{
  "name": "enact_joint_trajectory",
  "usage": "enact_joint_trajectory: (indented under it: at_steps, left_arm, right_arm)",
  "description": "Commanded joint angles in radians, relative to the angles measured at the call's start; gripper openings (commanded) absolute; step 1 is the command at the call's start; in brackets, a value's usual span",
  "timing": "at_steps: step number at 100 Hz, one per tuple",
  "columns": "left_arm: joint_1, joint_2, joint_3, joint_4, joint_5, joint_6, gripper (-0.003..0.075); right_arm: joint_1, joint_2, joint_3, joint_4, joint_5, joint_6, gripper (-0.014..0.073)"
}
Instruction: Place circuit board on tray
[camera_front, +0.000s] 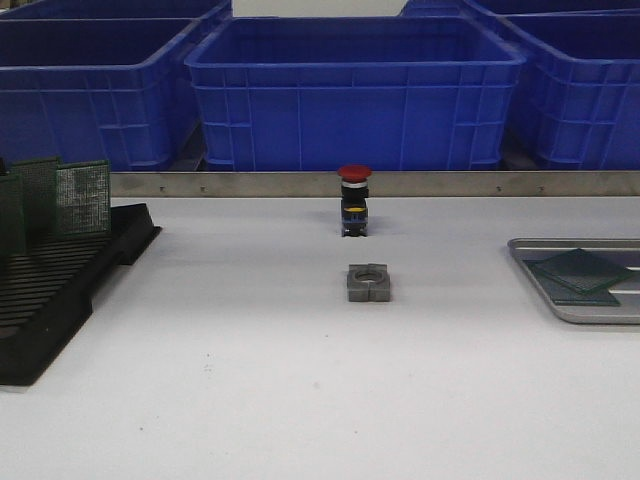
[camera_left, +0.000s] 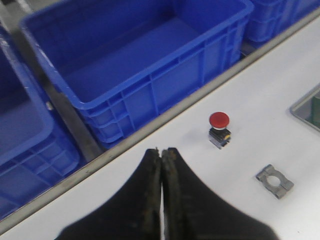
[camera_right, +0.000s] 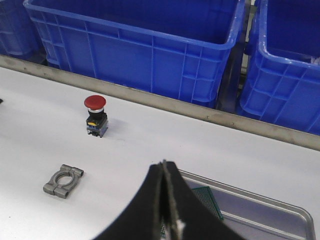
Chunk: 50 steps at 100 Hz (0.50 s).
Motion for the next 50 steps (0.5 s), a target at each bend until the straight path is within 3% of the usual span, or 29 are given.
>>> enact_joint_trajectory:
  at_steps: [1, 32, 50]
  left_arm:
    - [0.004, -0.14, 0.097, -0.035, -0.177, -0.012, -0.002]
    - [0.004, -0.544, 0.578, -0.036, -0.433, -0.012, -0.002]
    - [0.004, -0.78, 0.79, -0.038, -0.5, -0.012, -0.002]
  right_arm:
    - [0.004, -0.052, -0.001, 0.014, -0.05, -0.008, -0.0113]
    - [0.004, -0.316, 0.136, 0.035, -0.089, -0.008, -0.0113]
    - [0.004, -0.485, 0.21, 0.054, -0.033, -0.008, -0.0113]
